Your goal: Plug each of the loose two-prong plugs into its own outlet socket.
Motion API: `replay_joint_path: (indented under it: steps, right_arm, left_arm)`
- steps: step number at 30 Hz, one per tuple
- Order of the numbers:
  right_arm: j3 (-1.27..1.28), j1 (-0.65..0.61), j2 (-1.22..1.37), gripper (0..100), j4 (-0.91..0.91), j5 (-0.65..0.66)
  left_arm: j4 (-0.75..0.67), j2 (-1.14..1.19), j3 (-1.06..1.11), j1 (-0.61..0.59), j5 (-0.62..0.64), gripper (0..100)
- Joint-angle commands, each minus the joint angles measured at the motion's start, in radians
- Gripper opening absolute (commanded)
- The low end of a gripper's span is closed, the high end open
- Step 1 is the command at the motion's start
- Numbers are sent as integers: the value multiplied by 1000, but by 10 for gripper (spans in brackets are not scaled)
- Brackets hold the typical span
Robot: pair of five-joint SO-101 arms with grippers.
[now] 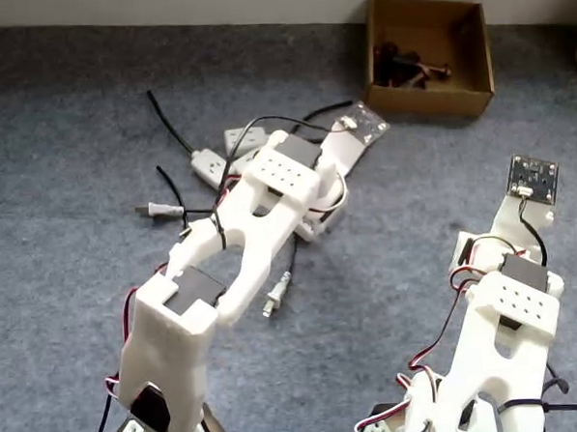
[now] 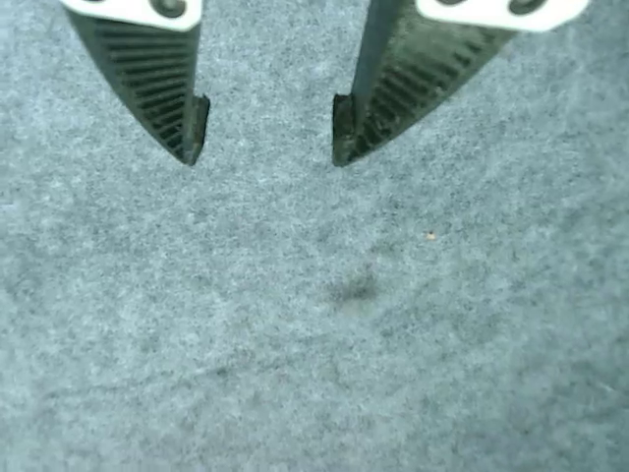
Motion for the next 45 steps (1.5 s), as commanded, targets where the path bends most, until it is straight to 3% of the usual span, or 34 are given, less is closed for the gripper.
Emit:
replay_joint_path:
  steps: [1,28,45]
  right_arm:
    - [-13,-5,-16,202,-25,11]
    - [-13,-5,-16,202,-25,12]
    - [-13,-7,-16,202,-25,12]
  left_arm:
    - [0,-7,-53,-21,-5,183]
    - [-49,114,-82,-38,2,177]
    - [-5,107,-97,-21,0,7]
